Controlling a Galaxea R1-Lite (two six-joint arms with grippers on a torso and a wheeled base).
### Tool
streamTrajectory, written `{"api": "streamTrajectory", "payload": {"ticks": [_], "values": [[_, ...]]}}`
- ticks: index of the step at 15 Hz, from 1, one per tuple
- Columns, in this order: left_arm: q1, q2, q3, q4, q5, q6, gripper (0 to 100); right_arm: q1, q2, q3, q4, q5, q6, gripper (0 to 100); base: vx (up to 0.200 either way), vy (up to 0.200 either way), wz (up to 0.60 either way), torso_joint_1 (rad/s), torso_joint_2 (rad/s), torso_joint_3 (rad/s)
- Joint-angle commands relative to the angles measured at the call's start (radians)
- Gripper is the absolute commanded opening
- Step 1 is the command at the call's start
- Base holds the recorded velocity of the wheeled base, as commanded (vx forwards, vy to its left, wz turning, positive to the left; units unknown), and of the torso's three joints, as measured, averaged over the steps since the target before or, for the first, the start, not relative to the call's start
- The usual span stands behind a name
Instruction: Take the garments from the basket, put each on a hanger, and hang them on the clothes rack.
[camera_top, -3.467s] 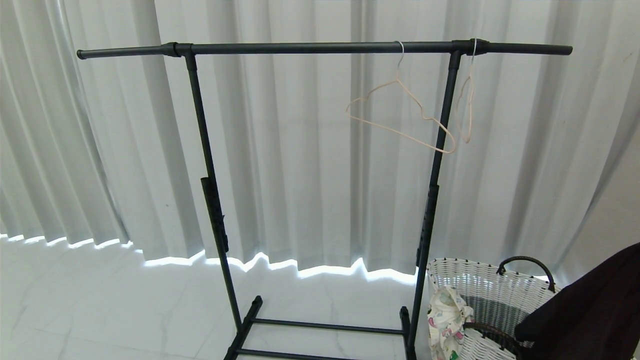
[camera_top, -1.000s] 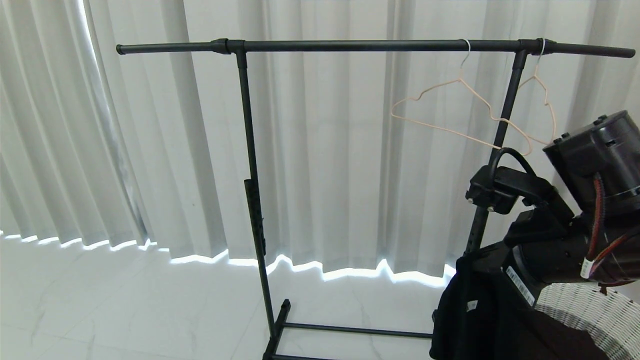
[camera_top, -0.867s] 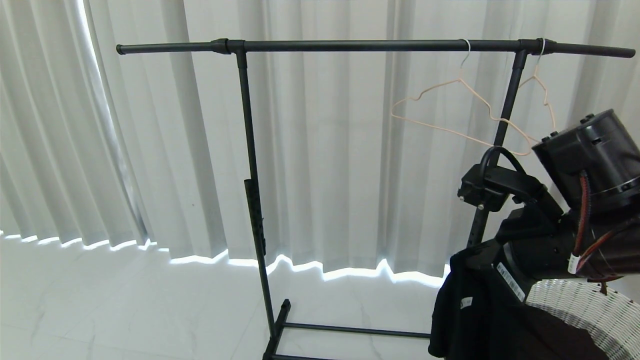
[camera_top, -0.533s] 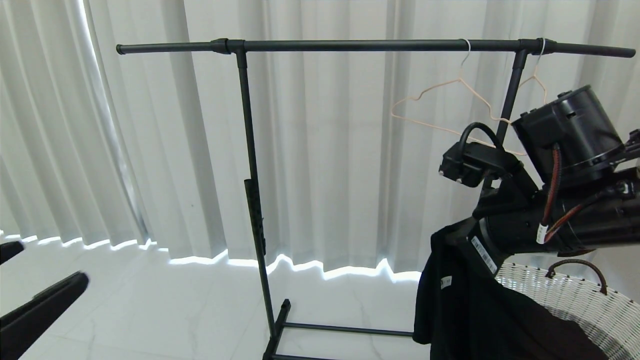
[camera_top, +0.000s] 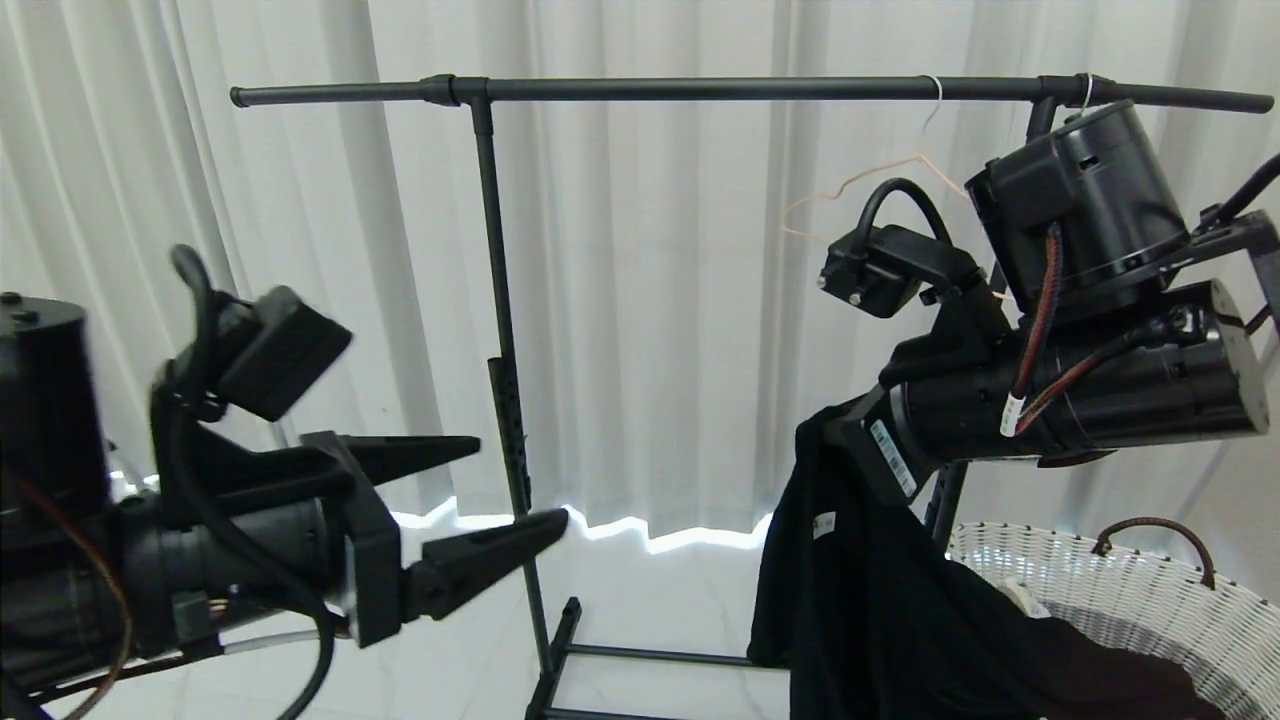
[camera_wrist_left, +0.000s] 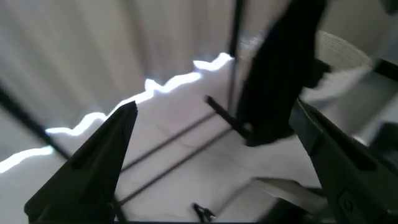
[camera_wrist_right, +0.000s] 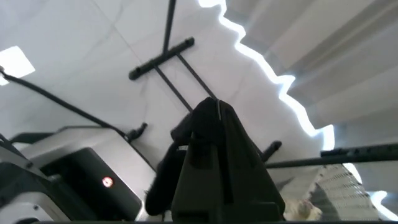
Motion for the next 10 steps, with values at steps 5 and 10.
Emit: {"api": "streamTrajectory", "payload": {"ticks": [5, 10], "values": [[-0.209, 0.187, -0.067, -0.001, -0.081, -0.090, 100, 0.073, -0.001, -0.010, -0.041, 0.001, 0.009, 0, 0.000, 0.000, 0.00, 0.000, 0.00, 0.000], [-0.213, 0.472, -0.196, -0.143, 0.074, -0.165, 100, 0.117, -0.004, -0.053, -0.038, -0.004, 0.007, 0, 0.000, 0.000, 0.00, 0.000, 0.00, 0.000]]}}
